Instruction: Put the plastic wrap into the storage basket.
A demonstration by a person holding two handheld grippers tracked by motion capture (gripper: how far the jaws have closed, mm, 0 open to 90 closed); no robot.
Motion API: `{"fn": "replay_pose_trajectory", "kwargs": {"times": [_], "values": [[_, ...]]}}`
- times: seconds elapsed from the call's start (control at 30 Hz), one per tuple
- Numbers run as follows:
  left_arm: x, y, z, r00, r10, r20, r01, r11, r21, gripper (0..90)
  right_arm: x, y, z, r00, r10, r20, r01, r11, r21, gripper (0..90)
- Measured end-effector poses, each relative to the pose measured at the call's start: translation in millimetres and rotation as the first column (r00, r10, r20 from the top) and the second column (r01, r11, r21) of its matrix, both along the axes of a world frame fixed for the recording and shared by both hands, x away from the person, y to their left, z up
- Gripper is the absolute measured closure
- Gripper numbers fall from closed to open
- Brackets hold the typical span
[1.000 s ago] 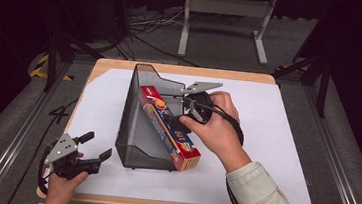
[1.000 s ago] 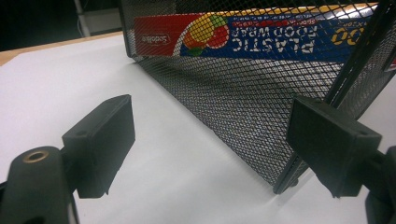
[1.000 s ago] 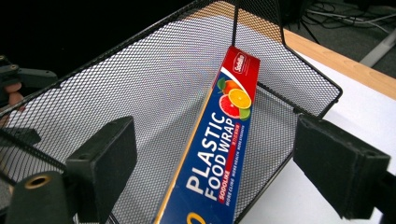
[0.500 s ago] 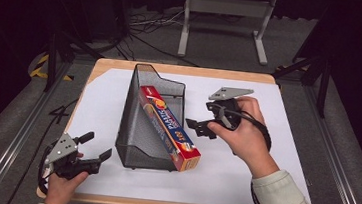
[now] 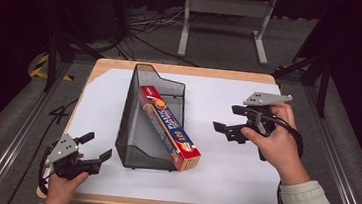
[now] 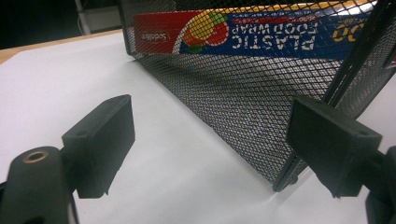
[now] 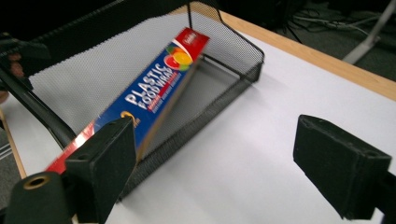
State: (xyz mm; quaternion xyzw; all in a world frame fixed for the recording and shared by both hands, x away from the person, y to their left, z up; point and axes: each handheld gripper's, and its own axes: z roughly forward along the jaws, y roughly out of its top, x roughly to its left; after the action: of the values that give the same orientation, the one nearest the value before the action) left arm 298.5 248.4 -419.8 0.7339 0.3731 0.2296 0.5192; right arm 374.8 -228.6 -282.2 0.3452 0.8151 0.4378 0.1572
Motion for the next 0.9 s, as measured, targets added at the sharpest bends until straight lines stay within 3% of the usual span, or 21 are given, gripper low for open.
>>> {"fn": "replay_pose_trajectory", "kwargs": {"times": [0.37,0.7,0.73,0.9], "values": [[0.1,0.1,-0.2,1.0000,0.002,-0.002,-0.002,1.0000,0.000,16.2,-4.3,-40.9,-21.1,0.9983,-0.027,0.052,0.026,0.9994,0.021,13.9],[1.1,0.3,-1.7,1.0000,-0.003,-0.002,0.003,1.0000,0.001,15.2,-8.6,-64.4,-62.7,0.9969,-0.042,0.067,0.040,0.9988,0.029,13.9],[1.1,0.3,-1.8,1.0000,-0.002,-0.003,0.002,1.0000,0.003,14.9,-9.8,-69.0,-73.2,0.9966,-0.040,0.071,0.038,0.9989,0.026,13.9],[1.4,0.3,-2.5,1.0000,-0.002,-0.004,0.002,1.0000,0.004,14.6,-11.6,-76.8,-89.8,0.9967,-0.045,0.068,0.044,0.9989,0.015,13.8]]}}
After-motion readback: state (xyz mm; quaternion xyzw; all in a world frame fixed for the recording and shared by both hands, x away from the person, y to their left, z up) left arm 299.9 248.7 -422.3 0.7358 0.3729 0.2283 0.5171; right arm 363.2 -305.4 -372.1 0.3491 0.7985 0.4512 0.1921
